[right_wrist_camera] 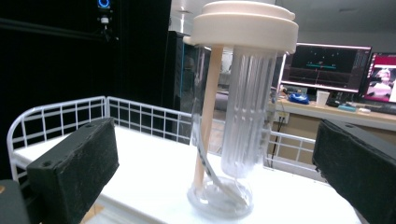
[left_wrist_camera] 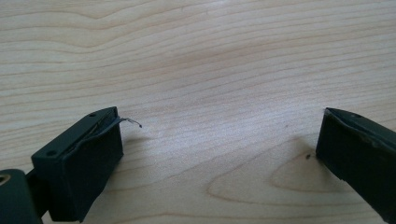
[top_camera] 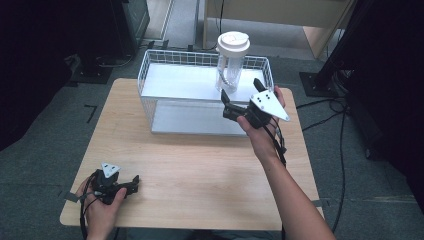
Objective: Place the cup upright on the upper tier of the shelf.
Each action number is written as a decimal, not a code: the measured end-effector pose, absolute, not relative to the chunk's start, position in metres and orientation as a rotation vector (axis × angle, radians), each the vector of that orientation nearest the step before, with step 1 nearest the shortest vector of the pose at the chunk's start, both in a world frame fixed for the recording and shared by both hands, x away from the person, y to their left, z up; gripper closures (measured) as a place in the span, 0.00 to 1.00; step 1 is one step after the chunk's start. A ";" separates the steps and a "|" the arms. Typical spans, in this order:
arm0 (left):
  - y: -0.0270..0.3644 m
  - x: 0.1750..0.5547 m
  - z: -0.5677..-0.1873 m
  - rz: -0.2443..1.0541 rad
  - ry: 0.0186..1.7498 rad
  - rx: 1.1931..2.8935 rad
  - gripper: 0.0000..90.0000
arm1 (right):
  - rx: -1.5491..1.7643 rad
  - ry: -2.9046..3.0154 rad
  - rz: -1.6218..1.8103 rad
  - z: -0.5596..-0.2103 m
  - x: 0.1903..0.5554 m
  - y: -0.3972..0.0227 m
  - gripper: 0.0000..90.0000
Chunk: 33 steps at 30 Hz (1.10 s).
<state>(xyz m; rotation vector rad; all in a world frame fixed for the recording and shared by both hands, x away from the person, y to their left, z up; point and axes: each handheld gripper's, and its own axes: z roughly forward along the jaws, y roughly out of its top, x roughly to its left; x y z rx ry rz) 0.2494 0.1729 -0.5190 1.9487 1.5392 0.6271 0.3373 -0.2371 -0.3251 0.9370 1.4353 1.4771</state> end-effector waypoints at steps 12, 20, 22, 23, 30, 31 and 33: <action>0.173 0.249 -0.519 0.629 1.539 1.947 0.01 | 0.933 1.436 1.495 -0.346 0.307 -0.256 0.00; 0.173 0.249 -0.519 0.627 1.539 1.949 0.01 | 0.974 1.431 1.479 -0.362 0.294 -0.270 0.00; 0.173 0.249 -0.519 0.627 1.539 1.949 0.01 | 0.986 1.430 1.479 -0.368 0.292 -0.274 0.00; 0.173 0.249 -0.519 0.627 1.539 1.949 0.01 | 0.999 1.428 1.476 -0.371 0.290 -0.275 0.00; 0.173 0.249 -0.519 0.627 1.540 1.946 0.01 | 1.044 1.425 1.465 -0.389 0.282 -0.289 0.00; 0.173 0.249 -0.519 0.627 1.540 1.946 0.01 | 1.044 1.425 1.465 -0.389 0.282 -0.289 0.00; 0.173 0.249 -0.519 0.626 1.540 1.949 0.01 | 1.053 1.431 1.444 -0.398 0.276 -0.295 0.00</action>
